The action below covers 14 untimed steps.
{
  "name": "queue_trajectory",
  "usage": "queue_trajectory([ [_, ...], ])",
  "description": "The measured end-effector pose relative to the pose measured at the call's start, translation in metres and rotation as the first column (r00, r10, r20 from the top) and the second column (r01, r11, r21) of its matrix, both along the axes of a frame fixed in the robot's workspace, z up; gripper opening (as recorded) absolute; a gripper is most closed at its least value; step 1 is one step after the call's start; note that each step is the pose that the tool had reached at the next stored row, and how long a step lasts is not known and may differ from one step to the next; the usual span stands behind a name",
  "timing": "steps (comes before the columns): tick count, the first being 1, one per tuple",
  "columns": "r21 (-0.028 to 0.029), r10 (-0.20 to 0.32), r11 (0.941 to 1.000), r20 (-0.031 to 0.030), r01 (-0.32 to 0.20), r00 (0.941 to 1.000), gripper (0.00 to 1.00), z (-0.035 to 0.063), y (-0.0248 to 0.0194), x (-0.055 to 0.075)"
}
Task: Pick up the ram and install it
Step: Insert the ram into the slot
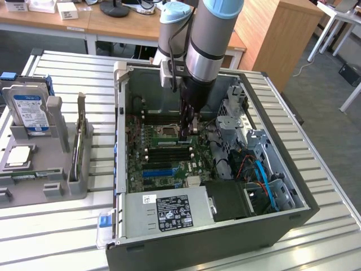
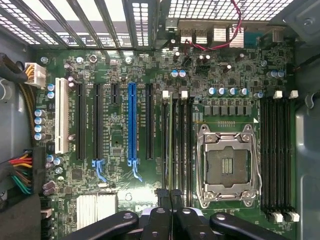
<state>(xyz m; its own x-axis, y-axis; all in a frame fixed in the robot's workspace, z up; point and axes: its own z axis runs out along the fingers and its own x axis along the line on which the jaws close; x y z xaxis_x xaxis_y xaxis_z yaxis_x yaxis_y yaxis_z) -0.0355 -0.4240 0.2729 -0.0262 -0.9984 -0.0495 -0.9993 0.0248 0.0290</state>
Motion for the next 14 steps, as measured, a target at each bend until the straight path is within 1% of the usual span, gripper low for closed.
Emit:
queue_trajectory([
  [8, 0.0003, 0.000, 1.0000, 0.0001, 0.000, 1.0000, 0.12, -0.0002, 0.0001, 0.0014],
  [14, 0.0002, 0.000, 1.0000, 0.0001, 0.000, 1.0000, 0.12, -0.0045, 0.0000, 0.0015],
])
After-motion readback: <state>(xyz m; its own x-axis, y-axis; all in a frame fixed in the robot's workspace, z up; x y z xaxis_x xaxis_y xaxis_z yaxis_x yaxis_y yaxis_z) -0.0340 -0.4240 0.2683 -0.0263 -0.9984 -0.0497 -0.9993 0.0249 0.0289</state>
